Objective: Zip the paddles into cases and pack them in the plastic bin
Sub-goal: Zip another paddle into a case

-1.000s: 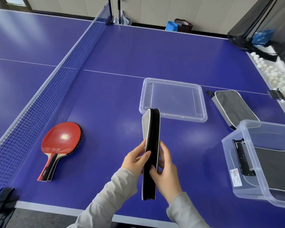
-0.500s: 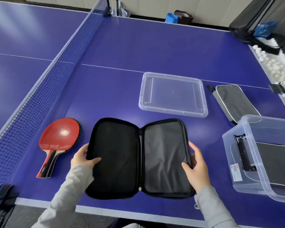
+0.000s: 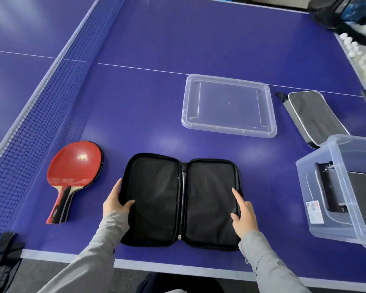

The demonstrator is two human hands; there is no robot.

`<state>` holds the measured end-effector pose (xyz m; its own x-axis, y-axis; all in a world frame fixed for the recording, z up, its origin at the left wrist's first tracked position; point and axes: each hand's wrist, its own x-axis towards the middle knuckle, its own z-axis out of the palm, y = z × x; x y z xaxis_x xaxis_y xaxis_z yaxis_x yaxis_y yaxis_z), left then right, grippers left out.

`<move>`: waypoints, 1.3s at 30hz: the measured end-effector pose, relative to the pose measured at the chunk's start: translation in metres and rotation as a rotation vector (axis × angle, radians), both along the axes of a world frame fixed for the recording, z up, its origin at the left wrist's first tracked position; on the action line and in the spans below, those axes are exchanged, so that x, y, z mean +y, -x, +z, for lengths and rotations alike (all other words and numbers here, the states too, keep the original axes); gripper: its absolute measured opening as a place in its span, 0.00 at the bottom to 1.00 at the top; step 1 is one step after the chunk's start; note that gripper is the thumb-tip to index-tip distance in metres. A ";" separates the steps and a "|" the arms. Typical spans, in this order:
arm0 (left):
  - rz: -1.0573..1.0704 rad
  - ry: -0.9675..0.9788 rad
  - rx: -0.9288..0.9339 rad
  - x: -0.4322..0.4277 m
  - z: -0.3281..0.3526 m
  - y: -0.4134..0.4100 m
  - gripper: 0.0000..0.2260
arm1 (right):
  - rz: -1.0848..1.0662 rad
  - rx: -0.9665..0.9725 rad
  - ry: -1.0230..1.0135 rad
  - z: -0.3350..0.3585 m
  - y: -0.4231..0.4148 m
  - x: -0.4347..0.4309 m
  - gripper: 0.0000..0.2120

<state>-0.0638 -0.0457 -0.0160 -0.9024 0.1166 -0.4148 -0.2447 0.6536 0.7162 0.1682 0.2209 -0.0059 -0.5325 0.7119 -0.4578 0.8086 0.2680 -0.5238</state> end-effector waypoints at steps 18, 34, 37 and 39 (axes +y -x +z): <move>-0.474 0.598 0.315 -0.030 0.002 -0.005 0.40 | 0.234 -0.288 -0.257 -0.009 -0.016 -0.009 0.32; 0.033 0.522 0.111 -0.120 0.013 0.069 0.28 | 0.194 -0.298 -0.222 -0.006 -0.026 -0.017 0.33; 0.063 0.503 0.090 -0.121 0.011 0.074 0.20 | 0.196 -0.317 -0.216 -0.006 -0.030 -0.019 0.34; 0.086 0.473 0.091 -0.121 0.009 0.075 0.17 | 0.202 -0.326 -0.202 -0.006 -0.033 -0.021 0.34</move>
<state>-0.1392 -0.1671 -0.0067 -0.9356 -0.1424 -0.3231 -0.2625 0.8925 0.3669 0.2011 0.2000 -0.0115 -0.5209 0.7010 -0.4871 0.8439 0.5089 -0.1701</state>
